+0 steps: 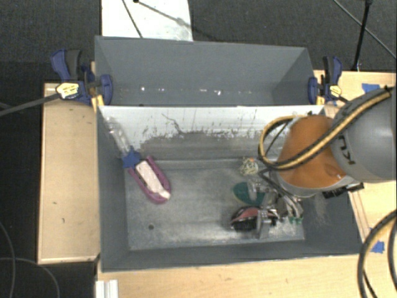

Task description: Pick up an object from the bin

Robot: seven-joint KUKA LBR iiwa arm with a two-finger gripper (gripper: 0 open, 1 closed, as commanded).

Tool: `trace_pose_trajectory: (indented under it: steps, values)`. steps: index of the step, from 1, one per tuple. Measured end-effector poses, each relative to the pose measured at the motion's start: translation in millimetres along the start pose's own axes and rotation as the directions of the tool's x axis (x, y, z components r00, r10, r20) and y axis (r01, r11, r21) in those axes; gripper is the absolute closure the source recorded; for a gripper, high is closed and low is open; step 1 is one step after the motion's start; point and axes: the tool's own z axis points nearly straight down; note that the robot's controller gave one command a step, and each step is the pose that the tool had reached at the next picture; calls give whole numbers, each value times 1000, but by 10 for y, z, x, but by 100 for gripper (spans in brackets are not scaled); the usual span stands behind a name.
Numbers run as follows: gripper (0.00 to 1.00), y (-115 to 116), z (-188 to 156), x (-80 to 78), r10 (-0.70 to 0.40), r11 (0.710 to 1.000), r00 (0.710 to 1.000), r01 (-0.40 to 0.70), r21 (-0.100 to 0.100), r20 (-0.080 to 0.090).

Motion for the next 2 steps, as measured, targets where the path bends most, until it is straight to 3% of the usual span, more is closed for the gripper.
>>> trace_pose_trajectory:
  steps: [1,2]
  values:
    - [100,-1,-42,-7,-4,1000,1000,4,0,2]
    - [100,-53,-1560,-368,-37,999,999,37,2,5]
